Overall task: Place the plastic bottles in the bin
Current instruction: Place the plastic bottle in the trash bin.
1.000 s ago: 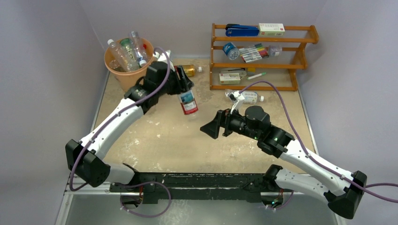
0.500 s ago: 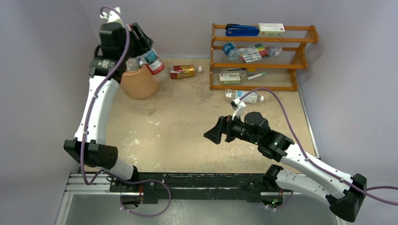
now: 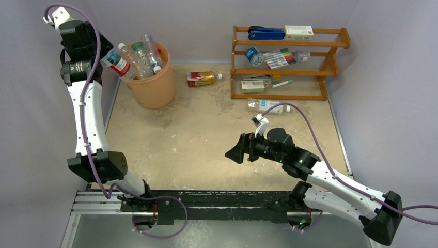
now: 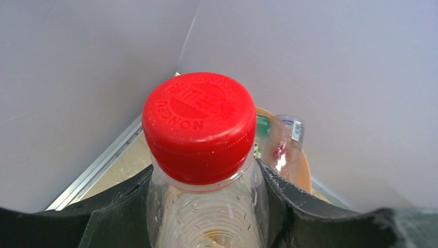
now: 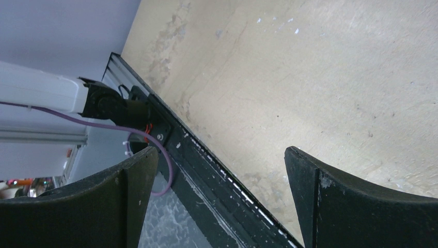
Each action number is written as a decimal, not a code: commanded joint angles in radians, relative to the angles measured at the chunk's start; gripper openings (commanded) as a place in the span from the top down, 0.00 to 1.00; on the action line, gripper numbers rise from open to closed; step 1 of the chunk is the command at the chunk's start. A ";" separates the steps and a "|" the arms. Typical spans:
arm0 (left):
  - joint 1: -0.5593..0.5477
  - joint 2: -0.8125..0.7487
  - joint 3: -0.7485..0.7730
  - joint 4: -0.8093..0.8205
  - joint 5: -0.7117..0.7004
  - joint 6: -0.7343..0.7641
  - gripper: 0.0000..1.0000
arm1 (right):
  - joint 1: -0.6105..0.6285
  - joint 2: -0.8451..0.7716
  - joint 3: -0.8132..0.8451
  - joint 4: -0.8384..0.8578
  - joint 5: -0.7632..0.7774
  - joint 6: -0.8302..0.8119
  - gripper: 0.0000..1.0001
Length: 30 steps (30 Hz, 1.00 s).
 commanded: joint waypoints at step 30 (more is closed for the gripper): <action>0.020 0.167 -0.247 0.492 -0.049 -0.036 0.55 | -0.003 0.156 -0.145 0.301 -0.090 0.047 0.05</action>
